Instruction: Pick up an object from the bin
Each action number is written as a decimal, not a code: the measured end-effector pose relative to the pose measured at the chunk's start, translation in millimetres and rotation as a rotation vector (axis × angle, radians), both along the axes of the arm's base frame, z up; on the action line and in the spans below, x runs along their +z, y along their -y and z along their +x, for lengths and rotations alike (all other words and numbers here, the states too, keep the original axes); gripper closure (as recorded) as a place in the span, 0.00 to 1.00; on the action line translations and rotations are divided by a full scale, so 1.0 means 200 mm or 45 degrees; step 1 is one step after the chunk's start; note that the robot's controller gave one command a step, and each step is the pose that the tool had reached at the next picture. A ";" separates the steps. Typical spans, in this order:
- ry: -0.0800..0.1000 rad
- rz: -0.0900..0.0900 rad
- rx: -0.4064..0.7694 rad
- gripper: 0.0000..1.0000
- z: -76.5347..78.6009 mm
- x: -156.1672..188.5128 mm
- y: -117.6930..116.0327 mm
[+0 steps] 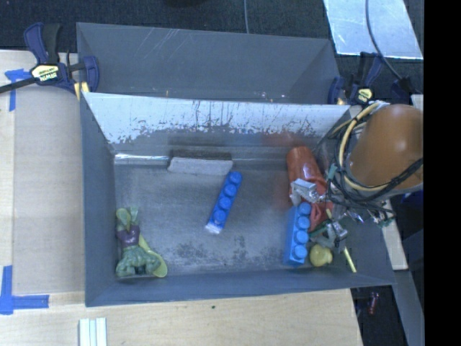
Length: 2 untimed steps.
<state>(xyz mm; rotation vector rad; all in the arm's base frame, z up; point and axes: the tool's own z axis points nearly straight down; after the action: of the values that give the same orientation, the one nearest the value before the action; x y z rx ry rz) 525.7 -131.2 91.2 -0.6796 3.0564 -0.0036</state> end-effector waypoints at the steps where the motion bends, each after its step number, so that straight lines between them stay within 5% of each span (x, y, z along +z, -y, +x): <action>1: 0.001 -0.003 0.205 0.00 0.00 0.01 0.00; 2: 0.010 -0.008 0.727 0.00 -0.03 0.04 -0.01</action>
Offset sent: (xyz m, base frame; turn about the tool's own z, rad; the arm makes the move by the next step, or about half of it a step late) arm -0.0085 0.0032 0.0088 -0.6202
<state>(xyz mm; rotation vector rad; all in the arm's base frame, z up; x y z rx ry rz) 520.4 -128.7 98.7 -1.5098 2.7361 -0.0111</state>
